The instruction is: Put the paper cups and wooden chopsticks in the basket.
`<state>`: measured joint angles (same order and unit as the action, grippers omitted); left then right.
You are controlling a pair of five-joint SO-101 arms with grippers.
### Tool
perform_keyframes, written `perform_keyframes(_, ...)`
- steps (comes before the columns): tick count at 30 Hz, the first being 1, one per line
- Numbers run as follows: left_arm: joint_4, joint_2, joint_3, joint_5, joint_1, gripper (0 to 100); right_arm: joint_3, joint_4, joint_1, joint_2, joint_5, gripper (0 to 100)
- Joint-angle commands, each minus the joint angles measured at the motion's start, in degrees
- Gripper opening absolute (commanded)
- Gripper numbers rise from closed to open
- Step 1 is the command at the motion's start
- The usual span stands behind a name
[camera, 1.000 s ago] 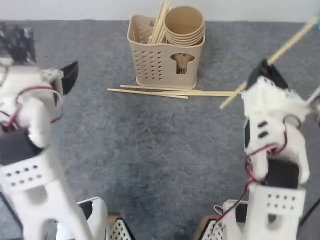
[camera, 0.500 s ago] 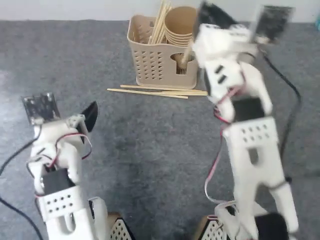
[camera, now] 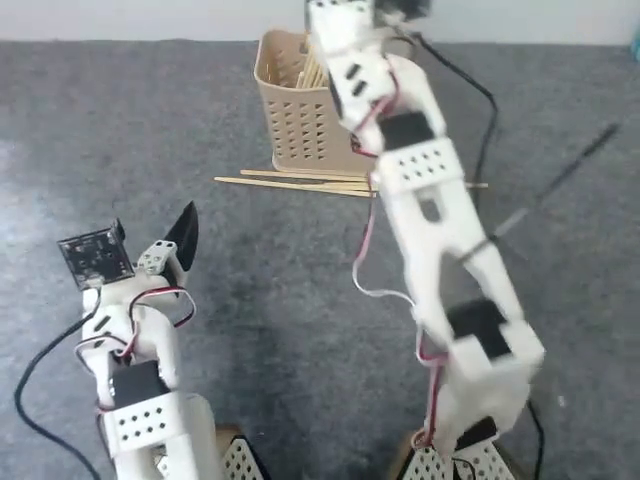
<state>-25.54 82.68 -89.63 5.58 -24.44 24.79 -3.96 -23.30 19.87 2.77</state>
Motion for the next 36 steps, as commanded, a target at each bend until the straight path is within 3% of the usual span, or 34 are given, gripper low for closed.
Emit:
perform_keyframes(1,1.23,1.93,0.48,0.70,0.09,35,12.57,0.13,-0.40,5.93,-1.05,0.9)
perform_keyframes(4,1.49,2.20,-0.31,0.53,0.70,35,17.23,-8.22,-0.40,8.40,-0.79,3.9)
perform_keyframes(9,1.49,2.20,-0.75,0.26,2.99,35,20.84,-18.51,-1.36,8.31,-0.70,19.5)
perform_keyframes(14,1.49,2.20,-0.75,0.26,2.90,35,26.64,-27.03,-1.54,6.64,-0.53,19.9)
perform_keyframes(20,1.49,2.02,-0.75,0.26,2.90,35,37.01,-59.12,-2.42,-3.82,4.04,19.8)
perform_keyframes(25,1.32,1.93,-0.75,0.35,3.08,35,42.02,-81.36,-2.42,-11.30,-3.43,19.8)
perform_keyframes(32,-2.20,1.76,0.40,0.70,3.25,35,42.37,-98.51,-0.84,-18.42,-4.40,19.8)
perform_keyframes(36,-3.87,1.76,0.92,0.79,4.48,35,37.36,-99.21,1.71,-25.19,-4.22,19.8)
